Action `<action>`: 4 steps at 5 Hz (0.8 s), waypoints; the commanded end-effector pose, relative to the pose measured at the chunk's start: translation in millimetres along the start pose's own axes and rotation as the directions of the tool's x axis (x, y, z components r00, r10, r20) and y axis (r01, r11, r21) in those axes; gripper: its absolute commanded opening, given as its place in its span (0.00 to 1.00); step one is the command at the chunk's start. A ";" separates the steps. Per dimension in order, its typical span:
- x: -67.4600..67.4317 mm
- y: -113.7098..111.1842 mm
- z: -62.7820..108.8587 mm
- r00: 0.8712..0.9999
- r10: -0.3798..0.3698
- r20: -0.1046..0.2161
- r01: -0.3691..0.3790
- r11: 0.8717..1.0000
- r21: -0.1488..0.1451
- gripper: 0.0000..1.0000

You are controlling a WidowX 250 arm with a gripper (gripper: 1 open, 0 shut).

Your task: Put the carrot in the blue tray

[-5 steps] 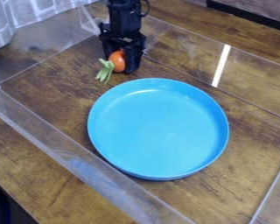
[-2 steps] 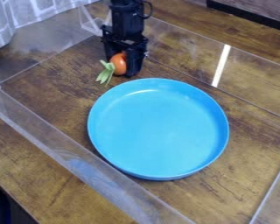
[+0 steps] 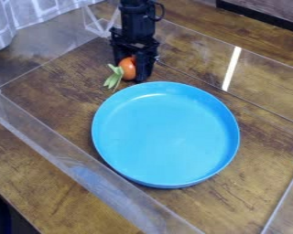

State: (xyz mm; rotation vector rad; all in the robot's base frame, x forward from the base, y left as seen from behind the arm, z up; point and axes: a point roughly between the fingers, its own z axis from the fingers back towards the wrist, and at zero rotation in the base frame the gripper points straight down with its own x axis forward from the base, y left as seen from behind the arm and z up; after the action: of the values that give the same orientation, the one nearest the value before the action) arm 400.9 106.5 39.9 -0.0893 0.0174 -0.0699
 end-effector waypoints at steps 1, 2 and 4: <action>6.2 -7.6 54.8 0.993 -0.029 0.111 0.024 0.999 0.049 0.00; 2.9 -11.2 59.6 0.993 -0.038 0.109 0.033 0.998 0.047 0.00; -13.1 -28.0 69.9 0.992 -0.077 0.103 0.073 0.997 0.040 0.00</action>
State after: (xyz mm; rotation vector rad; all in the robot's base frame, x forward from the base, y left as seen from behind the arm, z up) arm 382.6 90.7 76.8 -0.0860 0.0009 -0.1153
